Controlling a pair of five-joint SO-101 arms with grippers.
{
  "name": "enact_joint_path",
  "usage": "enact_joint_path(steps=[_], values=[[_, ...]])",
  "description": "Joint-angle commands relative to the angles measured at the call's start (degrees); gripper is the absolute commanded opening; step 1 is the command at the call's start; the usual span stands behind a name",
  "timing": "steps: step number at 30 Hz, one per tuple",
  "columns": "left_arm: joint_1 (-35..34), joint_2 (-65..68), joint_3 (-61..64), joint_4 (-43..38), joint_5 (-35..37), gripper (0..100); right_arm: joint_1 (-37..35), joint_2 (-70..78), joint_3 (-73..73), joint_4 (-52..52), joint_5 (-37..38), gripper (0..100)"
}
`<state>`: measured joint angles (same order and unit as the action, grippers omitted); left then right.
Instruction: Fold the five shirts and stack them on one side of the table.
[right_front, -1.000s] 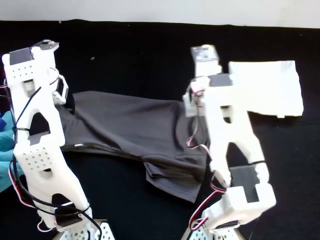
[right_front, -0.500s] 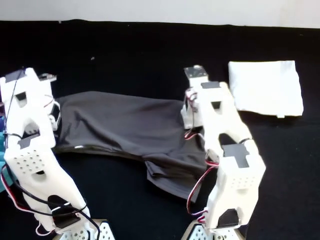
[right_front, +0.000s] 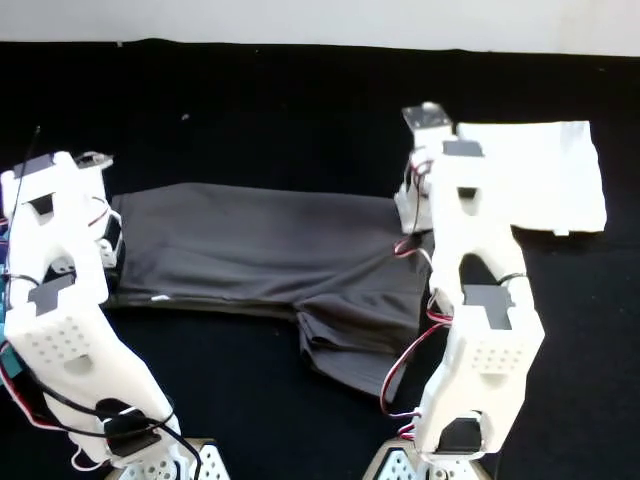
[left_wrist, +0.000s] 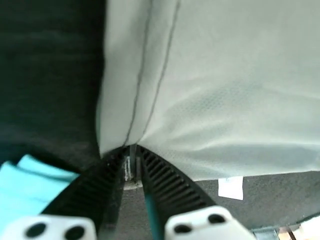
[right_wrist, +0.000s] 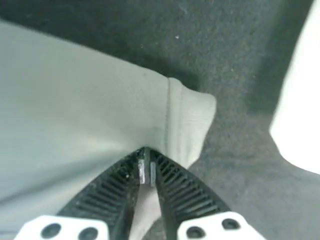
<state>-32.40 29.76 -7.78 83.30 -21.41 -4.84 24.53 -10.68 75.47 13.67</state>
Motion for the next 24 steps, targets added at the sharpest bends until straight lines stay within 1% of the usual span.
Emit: enact_joint_path(steps=[1,5,6,8,10,13,16,20,24], values=[[-0.22,-10.33,-0.13,1.93,-0.53,1,-0.66,-1.01,-8.57,8.48,0.53,0.5],[-0.22,-19.03,2.07,2.9,-0.62,1,-4.09,-1.71,-15.6,19.03,0.44,0.5],[-0.13,-21.05,3.82,2.81,-1.05,1,-5.23,-2.86,-16.66,21.14,0.35,0.5],[0.66,-25.01,9.63,0.44,-2.64,1,-6.99,-6.9,-16.31,23.78,-2.29,0.5],[1.45,-29.05,17.8,-4.75,-3.52,1,-8.31,-12.18,-13.85,24.04,-4.13,0.5],[2.33,-34.51,31.96,-16.26,-4.22,1,-11.03,-20.88,-7.69,22.81,-4.75,0.5],[2.86,-37.76,42.95,-26.81,-4.22,1,-13.85,-28.7,1.71,20.79,-4.75,0.5],[2.33,-38.29,50.59,-38.07,-4.04,1,-16.13,-36.09,17.89,16.4,-4.4,0.6],[0.48,-38.29,54.9,-45.19,-3.96,1,-18.68,-41.1,34.77,8.31,-4.4,0.6]])
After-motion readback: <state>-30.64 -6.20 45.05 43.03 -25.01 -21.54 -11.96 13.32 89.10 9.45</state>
